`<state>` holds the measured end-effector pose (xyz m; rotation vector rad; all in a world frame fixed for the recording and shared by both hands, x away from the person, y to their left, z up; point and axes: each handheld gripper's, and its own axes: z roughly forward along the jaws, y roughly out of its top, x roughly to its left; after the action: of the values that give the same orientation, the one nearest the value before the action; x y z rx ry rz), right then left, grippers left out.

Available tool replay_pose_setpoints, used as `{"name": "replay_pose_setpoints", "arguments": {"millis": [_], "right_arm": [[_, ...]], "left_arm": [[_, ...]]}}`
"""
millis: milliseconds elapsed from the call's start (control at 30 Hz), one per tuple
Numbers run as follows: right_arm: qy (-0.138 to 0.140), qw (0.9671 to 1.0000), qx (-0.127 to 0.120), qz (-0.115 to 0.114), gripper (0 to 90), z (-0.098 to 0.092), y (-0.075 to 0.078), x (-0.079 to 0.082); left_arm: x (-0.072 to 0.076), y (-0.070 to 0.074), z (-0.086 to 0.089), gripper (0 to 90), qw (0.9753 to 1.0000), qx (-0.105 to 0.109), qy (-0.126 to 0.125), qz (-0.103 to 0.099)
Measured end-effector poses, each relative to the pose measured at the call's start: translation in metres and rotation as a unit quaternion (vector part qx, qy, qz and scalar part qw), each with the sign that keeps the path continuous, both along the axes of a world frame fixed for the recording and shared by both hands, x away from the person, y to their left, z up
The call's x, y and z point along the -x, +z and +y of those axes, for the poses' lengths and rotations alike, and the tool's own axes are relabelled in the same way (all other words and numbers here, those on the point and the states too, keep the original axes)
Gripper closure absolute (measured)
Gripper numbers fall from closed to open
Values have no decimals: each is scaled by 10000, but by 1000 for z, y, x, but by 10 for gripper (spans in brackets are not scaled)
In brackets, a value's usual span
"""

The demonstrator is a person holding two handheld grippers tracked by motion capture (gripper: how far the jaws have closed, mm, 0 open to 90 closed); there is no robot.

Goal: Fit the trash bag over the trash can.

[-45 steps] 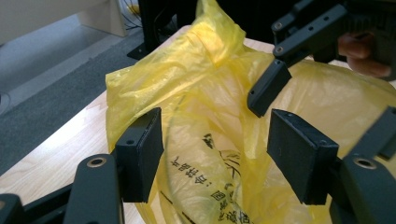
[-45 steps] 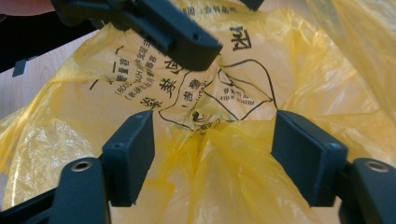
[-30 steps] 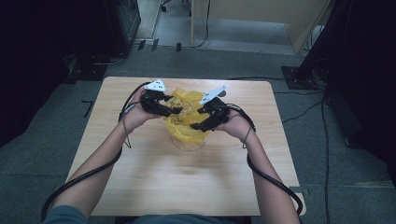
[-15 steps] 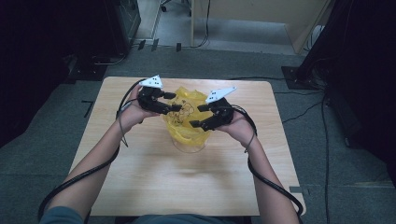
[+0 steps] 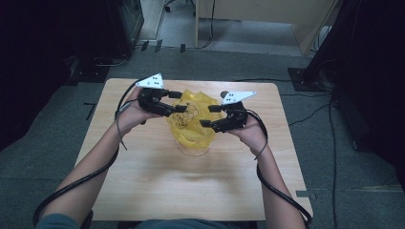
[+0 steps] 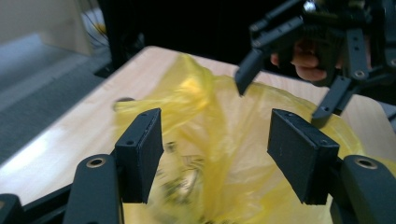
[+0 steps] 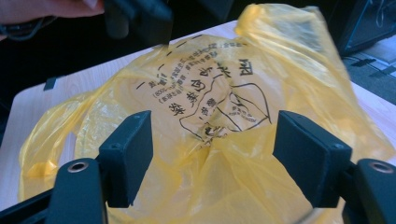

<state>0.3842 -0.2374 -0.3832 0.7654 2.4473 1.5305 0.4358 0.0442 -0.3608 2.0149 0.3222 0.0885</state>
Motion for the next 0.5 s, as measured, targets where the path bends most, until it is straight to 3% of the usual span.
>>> {"name": "replay_pose_setpoints", "arguments": {"millis": [133, 267, 400, 500], "right_arm": [[-122, 9999, -25, -86, 293, -7, 3, 1], [-248, 9994, -188, -124, 293, -16, 7, 2], [-326, 9992, -218, -77, 293, -21, 7, 2], [-307, 9993, -189, -51, 293, -20, 6, 2]], "left_arm": [[-2, -9, -23, 351, 9995, -250, -167, -58], [-11, -20, -37, 395, 9989, -205, -421, -6], [-19, -28, -48, 388, 9962, -608, -624, -1], [-24, -32, -53, 370, 9947, -833, -592, 107]]}}
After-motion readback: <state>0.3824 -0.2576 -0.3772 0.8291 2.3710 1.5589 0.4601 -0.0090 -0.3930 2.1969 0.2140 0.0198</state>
